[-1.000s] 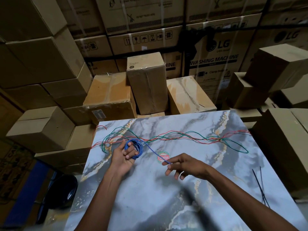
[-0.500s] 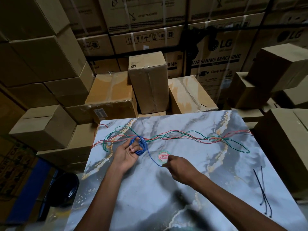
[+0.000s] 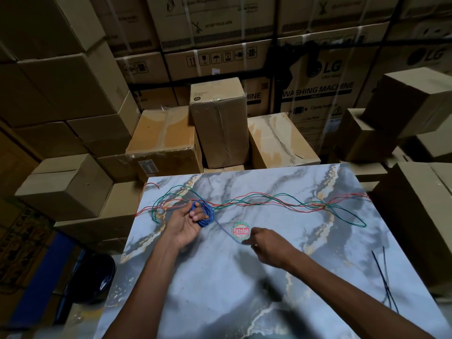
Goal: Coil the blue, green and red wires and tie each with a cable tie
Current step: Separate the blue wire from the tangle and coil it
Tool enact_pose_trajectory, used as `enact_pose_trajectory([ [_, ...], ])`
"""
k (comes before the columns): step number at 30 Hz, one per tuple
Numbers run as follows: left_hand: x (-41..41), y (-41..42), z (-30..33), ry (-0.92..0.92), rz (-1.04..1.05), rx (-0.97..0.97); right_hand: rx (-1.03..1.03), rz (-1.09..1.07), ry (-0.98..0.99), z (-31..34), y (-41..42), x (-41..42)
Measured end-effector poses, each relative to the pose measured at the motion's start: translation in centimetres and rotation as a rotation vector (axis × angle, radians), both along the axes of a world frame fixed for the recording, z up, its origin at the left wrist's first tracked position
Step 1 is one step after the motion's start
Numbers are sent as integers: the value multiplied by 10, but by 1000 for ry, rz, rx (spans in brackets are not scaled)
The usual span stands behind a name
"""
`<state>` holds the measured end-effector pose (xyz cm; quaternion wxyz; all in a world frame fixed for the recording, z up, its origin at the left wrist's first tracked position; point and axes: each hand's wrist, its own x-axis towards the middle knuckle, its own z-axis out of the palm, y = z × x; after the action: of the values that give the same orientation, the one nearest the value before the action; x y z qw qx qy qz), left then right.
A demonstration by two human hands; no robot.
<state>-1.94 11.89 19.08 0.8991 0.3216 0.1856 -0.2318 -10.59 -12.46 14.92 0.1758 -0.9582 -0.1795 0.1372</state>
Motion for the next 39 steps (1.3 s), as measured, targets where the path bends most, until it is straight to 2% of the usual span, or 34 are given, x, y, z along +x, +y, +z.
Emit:
enact_pose_trajectory([
  [4,1,-15,-7,-48,102,94,61,195,-24,21,26,-14],
  [8,-5,-27,-17,-106,0,195,165,301,-91,61,38,-12],
  [11,-18,-40,-17,-185,-134,357,309,234,-125,100,30,1],
  [15,-37,-51,-11,-419,-322,594,394,168,-171,127,16,19],
  [19,-47,-55,-3,-585,-423,655,502,15,-252,120,1,34],
  [24,-51,-57,5,-572,-393,580,696,-196,-255,105,-12,48],
  [28,-50,-56,9,-565,-399,598,742,-281,-208,82,-15,46],
  [30,-48,-55,6,-560,-390,546,769,-313,-157,70,-12,39],
  [33,-46,-53,5,-467,-338,486,764,-320,-103,56,-4,25],
  [39,-48,-49,8,-218,-282,427,660,-183,-159,67,6,8],
])
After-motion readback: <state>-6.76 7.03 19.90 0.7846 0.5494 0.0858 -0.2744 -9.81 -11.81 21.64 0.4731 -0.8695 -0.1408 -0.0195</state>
